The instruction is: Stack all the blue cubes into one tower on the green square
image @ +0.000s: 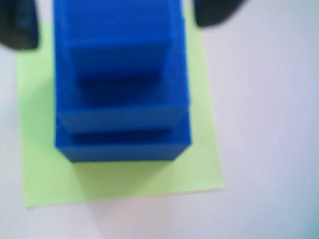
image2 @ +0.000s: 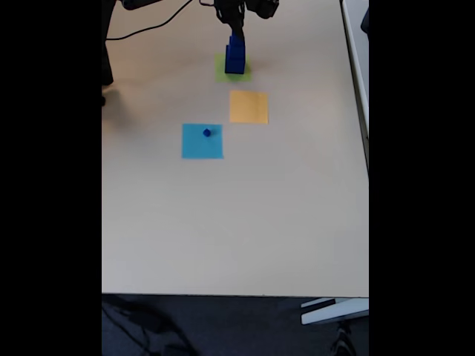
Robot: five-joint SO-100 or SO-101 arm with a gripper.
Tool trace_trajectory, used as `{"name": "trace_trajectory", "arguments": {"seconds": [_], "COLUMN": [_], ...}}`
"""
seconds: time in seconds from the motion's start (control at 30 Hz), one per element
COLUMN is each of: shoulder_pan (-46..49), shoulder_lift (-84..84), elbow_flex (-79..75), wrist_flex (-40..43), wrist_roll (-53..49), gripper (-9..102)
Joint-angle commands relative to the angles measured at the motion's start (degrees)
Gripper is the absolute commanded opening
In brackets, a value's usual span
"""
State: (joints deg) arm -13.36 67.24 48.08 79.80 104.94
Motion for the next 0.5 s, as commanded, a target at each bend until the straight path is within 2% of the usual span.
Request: {"name": "trace_trajectory", "arguments": {"seconds": [0.0, 0.23, 0.4, 0.47], "shoulder_pan": [0.5, 1.9, 2.6, 2.9], "shoulder_lift": [4.0, 3.2, 4.2, 4.7], "elbow_flex": [-5.7, -9.9, -8.3, -7.8], "wrist_flex": [-4.1, -9.6, -9.3, -9.1], "wrist_roll": [-2.6, -6.2, -5.5, -6.1], "gripper": [16, 15, 0, 0]}}
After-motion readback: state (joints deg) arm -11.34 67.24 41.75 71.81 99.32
